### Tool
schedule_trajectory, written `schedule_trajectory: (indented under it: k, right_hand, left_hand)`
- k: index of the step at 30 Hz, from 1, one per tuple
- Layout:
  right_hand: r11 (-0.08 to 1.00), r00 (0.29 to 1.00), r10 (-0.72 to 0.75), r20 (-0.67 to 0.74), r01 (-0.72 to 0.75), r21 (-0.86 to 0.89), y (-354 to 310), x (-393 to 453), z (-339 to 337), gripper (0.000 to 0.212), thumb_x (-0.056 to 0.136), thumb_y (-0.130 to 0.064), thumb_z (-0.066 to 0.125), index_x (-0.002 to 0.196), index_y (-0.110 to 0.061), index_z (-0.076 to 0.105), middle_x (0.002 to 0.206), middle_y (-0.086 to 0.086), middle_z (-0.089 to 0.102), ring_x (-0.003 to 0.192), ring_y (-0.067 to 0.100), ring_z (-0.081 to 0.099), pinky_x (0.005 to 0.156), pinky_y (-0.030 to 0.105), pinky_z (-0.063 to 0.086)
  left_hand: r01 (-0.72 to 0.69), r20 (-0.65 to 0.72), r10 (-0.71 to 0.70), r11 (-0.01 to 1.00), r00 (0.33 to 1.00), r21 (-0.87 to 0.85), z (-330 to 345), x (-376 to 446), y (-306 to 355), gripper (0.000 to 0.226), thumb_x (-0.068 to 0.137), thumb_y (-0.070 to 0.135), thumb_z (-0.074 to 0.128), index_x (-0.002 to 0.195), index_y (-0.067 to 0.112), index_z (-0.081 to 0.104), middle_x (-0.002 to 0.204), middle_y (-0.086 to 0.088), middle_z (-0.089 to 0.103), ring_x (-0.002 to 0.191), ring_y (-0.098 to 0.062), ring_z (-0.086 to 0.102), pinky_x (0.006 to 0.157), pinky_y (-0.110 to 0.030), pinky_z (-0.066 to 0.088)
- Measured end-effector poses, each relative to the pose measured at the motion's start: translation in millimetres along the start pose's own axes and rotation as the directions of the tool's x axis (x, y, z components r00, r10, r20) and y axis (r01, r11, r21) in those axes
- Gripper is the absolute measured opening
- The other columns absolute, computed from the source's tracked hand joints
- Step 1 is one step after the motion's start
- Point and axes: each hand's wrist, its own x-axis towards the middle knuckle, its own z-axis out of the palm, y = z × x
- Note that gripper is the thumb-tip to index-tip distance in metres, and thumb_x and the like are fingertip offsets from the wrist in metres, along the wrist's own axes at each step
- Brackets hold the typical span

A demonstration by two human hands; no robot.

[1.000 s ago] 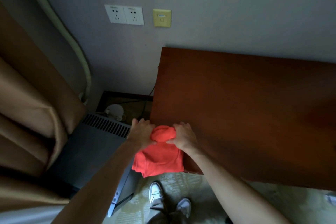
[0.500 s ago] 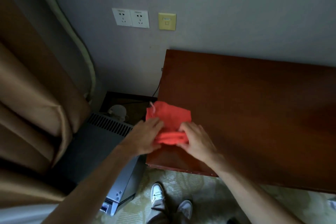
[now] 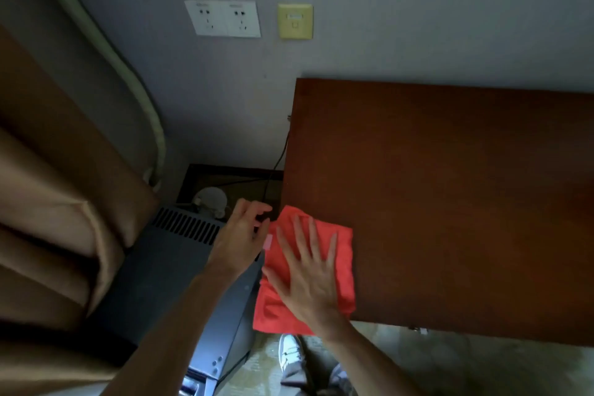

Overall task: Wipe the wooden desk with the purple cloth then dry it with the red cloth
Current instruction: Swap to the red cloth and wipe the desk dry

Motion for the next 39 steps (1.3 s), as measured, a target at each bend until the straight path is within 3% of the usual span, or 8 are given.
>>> schedule_trajectory:
  k: [7, 12, 15, 20, 24, 26, 33, 39]
  right_hand:
    - [0.999, 0.999, -0.039, 0.011, 0.039, -0.010, 11, -11, 10, 0.078, 0.100, -0.079, 0.031, 0.167, -0.038, 0.024, 0.177, 0.002, 0.012, 0.164, 0.029, 0.009, 0.123, 0.070, 0.016]
    - [0.998, 1.000, -0.026, -0.001, 0.026, 0.056, 44, 111, -2, 0.077, 0.100, -0.079, 0.023, 0.167, -0.043, 0.015, 0.178, -0.001, 0.002, 0.164, 0.024, -0.007, 0.127, 0.066, 0.002]
    - [0.997, 0.999, 0.034, -0.013, -0.033, 0.064, 67, 205, -12, 0.078, 0.099, -0.078, 0.024, 0.167, -0.042, 0.017, 0.178, 0.002, 0.008, 0.164, 0.026, -0.003, 0.128, 0.063, -0.002]
    - [0.996, 0.996, 0.078, -0.034, -0.076, 0.054, 97, 336, -25, 0.075, 0.100, -0.075, 0.039, 0.165, -0.039, 0.027, 0.177, 0.001, 0.015, 0.164, 0.026, 0.004, 0.127, 0.060, 0.003]
    - [0.996, 0.996, 0.081, -0.040, -0.080, 0.028, 119, 409, -35, 0.076, 0.099, -0.074, 0.041, 0.165, -0.040, 0.026, 0.175, -0.002, 0.020, 0.162, 0.024, 0.010, 0.127, 0.061, 0.003]
    - [0.998, 0.997, 0.060, -0.039, -0.060, 0.004, 127, 425, -37, 0.076, 0.099, -0.075, 0.040, 0.165, -0.039, 0.026, 0.173, -0.003, 0.023, 0.161, 0.025, 0.013, 0.127, 0.063, 0.004]
    - [1.000, 1.000, -0.006, -0.020, 0.005, -0.031, 133, 376, -46, 0.071, 0.104, -0.070, 0.035, 0.166, -0.041, 0.020, 0.177, -0.003, 0.014, 0.163, 0.023, 0.006, 0.128, 0.062, 0.002]
    - [0.999, 0.999, -0.013, -0.050, 0.011, -0.031, 181, 168, -46, 0.076, 0.099, -0.075, 0.027, 0.166, -0.040, 0.022, 0.176, -0.002, 0.018, 0.163, 0.024, 0.012, 0.127, 0.063, 0.013]
  left_hand:
    - [-0.024, -0.042, 0.022, 0.998, 0.999, -0.052, 15, 14, -13, 0.025, 0.101, 0.015, 0.058, 0.125, 0.013, 0.062, 0.121, 0.002, 0.050, 0.096, -0.011, 0.066, 0.075, -0.046, 0.061]
    - [-0.029, -0.203, 0.011, 0.996, 0.979, -0.086, 23, 36, -6, 0.030, 0.105, 0.038, 0.046, 0.122, 0.016, 0.059, 0.118, 0.006, 0.049, 0.098, -0.014, 0.065, 0.076, -0.031, 0.053]
    - [-0.080, -0.235, 0.064, 0.995, 0.970, -0.057, 39, 48, 1, 0.025, 0.103, 0.029, 0.048, 0.121, 0.016, 0.059, 0.118, 0.000, 0.053, 0.101, -0.020, 0.063, 0.086, -0.040, 0.054]
    - [-0.128, -0.226, 0.145, 0.988, 0.963, 0.091, 76, 64, 13, 0.034, 0.098, 0.029, 0.050, 0.128, 0.018, 0.062, 0.129, -0.001, 0.057, 0.112, -0.021, 0.059, 0.090, -0.040, 0.051]
    - [-0.214, -0.110, 0.268, 0.910, 0.957, 0.356, 106, 53, 5, 0.047, 0.103, 0.036, 0.040, 0.145, 0.020, 0.054, 0.148, -0.001, 0.053, 0.132, -0.018, 0.052, 0.109, -0.040, 0.038]
    - [-0.227, -0.109, 0.288, 0.895, 0.951, 0.384, 111, 51, -1, 0.050, 0.105, 0.038, 0.037, 0.150, 0.020, 0.050, 0.154, -0.003, 0.049, 0.140, -0.018, 0.046, 0.114, -0.044, 0.033]
    - [-0.255, -0.145, 0.326, 0.894, 0.934, 0.369, 108, 51, -1, 0.048, 0.104, 0.032, 0.041, 0.146, 0.014, 0.055, 0.151, -0.007, 0.052, 0.141, -0.021, 0.049, 0.121, -0.047, 0.031]
    - [-0.259, -0.117, 0.334, 0.871, 0.935, 0.417, 107, 48, 2, 0.050, 0.101, 0.024, 0.041, 0.147, 0.009, 0.054, 0.154, -0.014, 0.050, 0.141, -0.028, 0.051, 0.120, -0.047, 0.032]
